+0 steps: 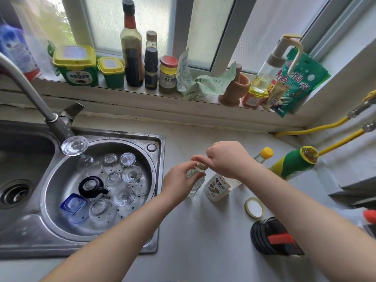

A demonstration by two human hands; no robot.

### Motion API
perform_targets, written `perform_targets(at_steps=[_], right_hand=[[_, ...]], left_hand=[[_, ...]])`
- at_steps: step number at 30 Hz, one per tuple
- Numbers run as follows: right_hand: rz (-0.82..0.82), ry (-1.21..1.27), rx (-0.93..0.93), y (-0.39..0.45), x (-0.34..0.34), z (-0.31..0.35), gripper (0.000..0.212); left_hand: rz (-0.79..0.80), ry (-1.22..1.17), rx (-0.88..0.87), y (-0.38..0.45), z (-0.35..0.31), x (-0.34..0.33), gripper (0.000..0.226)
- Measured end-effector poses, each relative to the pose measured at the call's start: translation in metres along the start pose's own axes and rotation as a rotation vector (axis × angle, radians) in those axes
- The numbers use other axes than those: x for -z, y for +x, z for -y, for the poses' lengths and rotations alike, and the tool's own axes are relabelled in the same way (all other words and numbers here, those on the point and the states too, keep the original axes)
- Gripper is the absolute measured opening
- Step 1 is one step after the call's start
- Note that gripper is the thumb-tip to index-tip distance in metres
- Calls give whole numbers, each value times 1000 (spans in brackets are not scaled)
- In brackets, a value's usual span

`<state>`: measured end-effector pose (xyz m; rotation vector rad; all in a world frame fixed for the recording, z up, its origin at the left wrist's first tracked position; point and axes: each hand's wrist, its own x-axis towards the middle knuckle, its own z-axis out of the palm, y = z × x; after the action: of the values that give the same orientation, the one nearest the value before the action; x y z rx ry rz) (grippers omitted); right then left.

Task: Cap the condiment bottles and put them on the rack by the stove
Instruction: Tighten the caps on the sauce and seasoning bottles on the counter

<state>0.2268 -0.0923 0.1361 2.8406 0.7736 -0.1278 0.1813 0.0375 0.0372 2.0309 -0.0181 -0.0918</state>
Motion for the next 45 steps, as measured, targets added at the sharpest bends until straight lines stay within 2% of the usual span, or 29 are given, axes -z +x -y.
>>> perform_targets(at_steps=[2,4,6,8,16,20,22,24,27,30,33,36,41,43,45], right_hand=[[-22,131,36,-4,6,-6,55],[57,294,143,-9,11,-10,40],[99,311,202,-10,8,-9,31],[56,260,180,-8,2,-7,24],[-65,17,85,-7,-7,-3,57],[-21,159,217,-10,1,-9,35],[8,183,218,-9,-4,-7,28],[-11,169,176,-8,-7,-3,30],[-38,40,156,-4,-8,2,37],[-103,-158,221,1,-10,6,38],[-107,-299,180,10,-15,7,41],[-75,-238,166,9,-15,14,45],[39,-100,-130,4,-11,23,57],[43,-101,-124,0,-5,15,61],[-26,-83,12,-4,-4,2,58]], left_hand=[[8,-16,-3,1,1,0,27],[14,-29,-9,2,2,0,29],[10,-28,1,2,3,-1,29],[7,-38,2,2,4,-1,29],[9,-64,5,3,5,-2,28],[10,-81,10,3,4,-2,31],[6,-84,17,3,5,-2,32],[10,-103,28,3,6,-3,33],[16,-111,35,3,5,-1,30],[17,-104,39,4,6,-1,25],[15,-104,53,4,7,-2,19],[20,-152,71,4,4,0,18],[1,-87,82,2,-4,0,21],[2,-78,95,1,-4,-1,28],[19,-78,95,2,-3,0,30]])
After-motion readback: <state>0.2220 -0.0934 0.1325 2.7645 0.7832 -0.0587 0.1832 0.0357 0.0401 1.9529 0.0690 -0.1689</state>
